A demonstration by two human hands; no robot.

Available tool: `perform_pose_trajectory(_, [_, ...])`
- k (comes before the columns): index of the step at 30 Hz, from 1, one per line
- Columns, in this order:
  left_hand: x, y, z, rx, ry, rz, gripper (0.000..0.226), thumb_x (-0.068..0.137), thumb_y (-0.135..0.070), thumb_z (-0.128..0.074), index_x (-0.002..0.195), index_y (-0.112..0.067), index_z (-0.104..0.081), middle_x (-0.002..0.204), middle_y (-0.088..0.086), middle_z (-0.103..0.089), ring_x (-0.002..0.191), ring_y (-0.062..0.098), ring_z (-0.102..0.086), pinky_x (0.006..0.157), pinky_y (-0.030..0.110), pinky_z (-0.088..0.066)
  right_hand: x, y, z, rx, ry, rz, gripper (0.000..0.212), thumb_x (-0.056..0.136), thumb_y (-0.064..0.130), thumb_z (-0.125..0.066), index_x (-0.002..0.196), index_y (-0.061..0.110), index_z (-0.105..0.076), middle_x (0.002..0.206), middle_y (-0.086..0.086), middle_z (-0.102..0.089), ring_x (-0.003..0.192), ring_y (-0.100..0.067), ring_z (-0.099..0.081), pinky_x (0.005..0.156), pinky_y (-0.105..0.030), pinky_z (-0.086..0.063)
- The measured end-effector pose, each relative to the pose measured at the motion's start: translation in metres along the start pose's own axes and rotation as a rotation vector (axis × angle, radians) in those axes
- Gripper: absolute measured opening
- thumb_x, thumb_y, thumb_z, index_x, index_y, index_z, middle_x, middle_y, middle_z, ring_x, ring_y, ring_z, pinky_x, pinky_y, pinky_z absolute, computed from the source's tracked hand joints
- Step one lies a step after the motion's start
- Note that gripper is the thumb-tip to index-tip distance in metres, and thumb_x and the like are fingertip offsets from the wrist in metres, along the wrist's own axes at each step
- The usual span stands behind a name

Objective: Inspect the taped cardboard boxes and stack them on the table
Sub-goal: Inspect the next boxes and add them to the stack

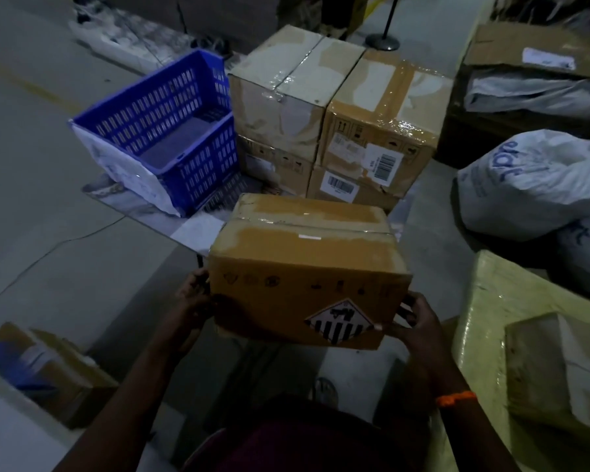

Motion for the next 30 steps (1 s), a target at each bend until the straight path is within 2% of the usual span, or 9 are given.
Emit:
perform_pose_trajectory(4, [0.002, 0.013, 0.005, -0.062, -0.028, 0.089, 0.044, 0.099, -0.002, -0.032, 0.112, -0.025, -0.067, 0.081, -0.009, -0.072, 0.07, 0.009, -0.065, 0.071, 0.033, -0.049, -0.003, -0.026, 0.006, 0.165, -0.011, -0.144, 0.047, 0.083, -0.023, -0.064, 0.112, 0.014, -0.065, 0.118, -0.007, -0.071, 0.116, -0.028, -0.066, 0.074, -0.025, -0.059])
perform_pose_trajectory(8, [0.0, 0.008, -0.007, 0.004, -0.003, 0.119, 0.029, 0.108, -0.032, -0.04, 0.117, -0.023, -0.066, 0.094, -0.005, -0.077, 0.085, 0.014, -0.072, 0.078, 0.039, -0.054, -0.002, -0.021, 0.008, 0.21, -0.08, -0.294, 0.028, 0.103, -0.002, -0.048, 0.103, 0.014, -0.071, 0.11, -0.012, -0.074, 0.104, -0.028, -0.07, 0.07, -0.027, -0.06])
perform_pose_trajectory(12, [0.004, -0.009, -0.023, 0.137, 0.005, 0.108, 0.039, 0.099, -0.054, -0.053, 0.128, -0.031, -0.064, 0.121, 0.005, -0.072, 0.111, 0.029, -0.068, 0.098, 0.054, -0.053, 0.013, 0.004, 0.002, 0.145, -0.052, -0.249, 0.031, 0.109, 0.036, -0.047, 0.11, 0.021, -0.074, 0.107, -0.006, -0.078, 0.104, -0.025, -0.072, 0.087, -0.042, -0.058])
perform_pose_trajectory(14, [0.011, -0.021, -0.032, 0.215, 0.014, 0.062, 0.041, 0.099, -0.051, -0.056, 0.132, -0.029, -0.062, 0.124, 0.006, -0.07, 0.11, 0.028, -0.069, 0.094, 0.051, -0.056, 0.022, 0.021, -0.003, 0.143, -0.022, -0.176, 0.04, 0.106, 0.053, -0.045, 0.117, 0.026, -0.073, 0.106, 0.001, -0.08, 0.099, -0.018, -0.076, 0.086, -0.04, -0.06])
perform_pose_trajectory(18, [0.027, -0.045, -0.05, 0.352, 0.027, 0.011, 0.037, 0.101, -0.037, -0.058, 0.138, -0.031, -0.058, 0.128, 0.004, -0.065, 0.114, 0.028, -0.064, 0.095, 0.048, -0.055, 0.049, 0.051, -0.018, 0.164, 0.036, -0.09, 0.04, 0.099, 0.051, -0.064, 0.121, 0.019, -0.073, 0.113, -0.006, -0.078, 0.105, -0.025, -0.075, 0.095, -0.046, -0.059])
perform_pose_trajectory(20, [0.033, -0.052, -0.058, 0.329, 0.032, 0.023, 0.035, 0.102, -0.019, -0.053, 0.136, -0.028, -0.058, 0.123, 0.005, -0.066, 0.109, 0.025, -0.065, 0.087, 0.039, -0.056, 0.059, 0.056, -0.022, 0.217, 0.061, -0.11, 0.045, 0.092, 0.05, -0.073, 0.125, 0.019, -0.072, 0.118, -0.006, -0.077, 0.108, -0.024, -0.074, 0.096, -0.046, -0.059])
perform_pose_trajectory(22, [0.033, -0.058, -0.064, 0.278, 0.011, 0.028, 0.041, 0.098, 0.0, -0.05, 0.13, -0.024, -0.057, 0.116, 0.006, -0.067, 0.1, 0.022, -0.065, 0.078, 0.033, -0.054, 0.06, 0.058, -0.026, 0.271, 0.081, -0.143, 0.045, 0.091, 0.047, -0.075, 0.126, 0.019, -0.071, 0.116, -0.004, -0.078, 0.102, -0.021, -0.076, 0.084, -0.039, -0.062])
perform_pose_trajectory(25, [0.028, -0.06, -0.057, 0.217, -0.073, -0.005, 0.05, 0.089, 0.009, -0.055, 0.13, -0.02, -0.056, 0.122, 0.006, -0.065, 0.103, 0.025, -0.064, 0.083, 0.038, -0.056, 0.056, 0.059, -0.03, 0.302, 0.073, -0.105, 0.059, 0.079, 0.055, -0.084, 0.126, 0.022, -0.071, 0.121, -0.004, -0.076, 0.107, -0.023, -0.074, 0.091, -0.045, -0.061])
perform_pose_trajectory(30, [0.017, -0.066, -0.046, 0.162, -0.084, -0.112, 0.055, 0.086, 0.01, -0.059, 0.132, -0.022, -0.058, 0.122, -0.003, -0.063, 0.109, 0.021, -0.064, 0.073, 0.038, -0.056, 0.043, 0.061, -0.023, 0.493, -0.088, -0.006, 0.075, 0.08, 0.073, -0.065, 0.134, 0.021, -0.062, 0.124, -0.003, -0.074, 0.114, -0.024, -0.071, 0.09, -0.044, -0.058])
Point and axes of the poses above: each hand's wrist, its own x-axis towards the middle knuckle, its own z-axis out of the back of the hand, y = z × x, the point moved 3 cm from there along x, towards the middle knuckle
